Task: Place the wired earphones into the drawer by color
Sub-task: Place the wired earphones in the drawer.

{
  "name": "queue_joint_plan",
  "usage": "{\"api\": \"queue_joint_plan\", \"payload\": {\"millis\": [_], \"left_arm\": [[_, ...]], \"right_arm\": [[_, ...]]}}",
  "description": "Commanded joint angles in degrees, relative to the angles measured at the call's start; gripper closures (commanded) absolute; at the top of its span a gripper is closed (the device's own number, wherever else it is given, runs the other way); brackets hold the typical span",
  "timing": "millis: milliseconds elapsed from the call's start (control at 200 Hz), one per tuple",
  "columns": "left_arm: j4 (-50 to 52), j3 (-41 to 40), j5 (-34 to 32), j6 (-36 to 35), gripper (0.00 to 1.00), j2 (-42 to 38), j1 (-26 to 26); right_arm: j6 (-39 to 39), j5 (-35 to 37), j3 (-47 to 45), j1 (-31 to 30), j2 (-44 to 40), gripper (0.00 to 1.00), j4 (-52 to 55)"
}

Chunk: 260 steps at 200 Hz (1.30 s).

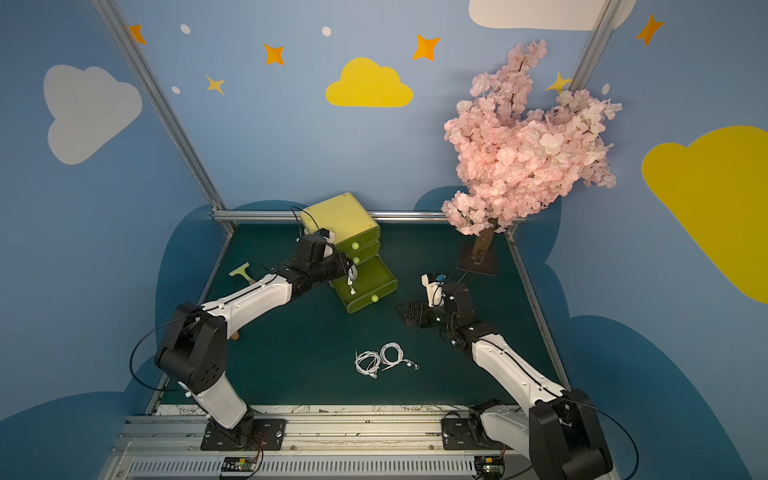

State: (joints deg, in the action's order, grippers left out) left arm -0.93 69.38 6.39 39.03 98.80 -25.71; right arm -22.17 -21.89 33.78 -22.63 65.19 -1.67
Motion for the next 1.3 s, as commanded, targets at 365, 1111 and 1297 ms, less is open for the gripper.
{"api": "queue_joint_plan", "payload": {"millis": [365,1111,1297], "left_arm": [[1.5,-0.8,-1.8,-0.5,0.92,-0.6,-1.6],[1.1,-5.1,-8.4,-0.9,0.92,-1.8,-5.6],[0.9,-5.2,-11.7,-2.2,0.93,-3.9,-5.9]], "right_arm": [[0.4,0.2,-0.7,0.2,-1.8,0.02,0.4],[0.2,0.4,-1.8,0.3,-3.2,0.02,0.2],[0.3,0.4,-2.0,0.3,-3.2,0.02,0.0]]}}
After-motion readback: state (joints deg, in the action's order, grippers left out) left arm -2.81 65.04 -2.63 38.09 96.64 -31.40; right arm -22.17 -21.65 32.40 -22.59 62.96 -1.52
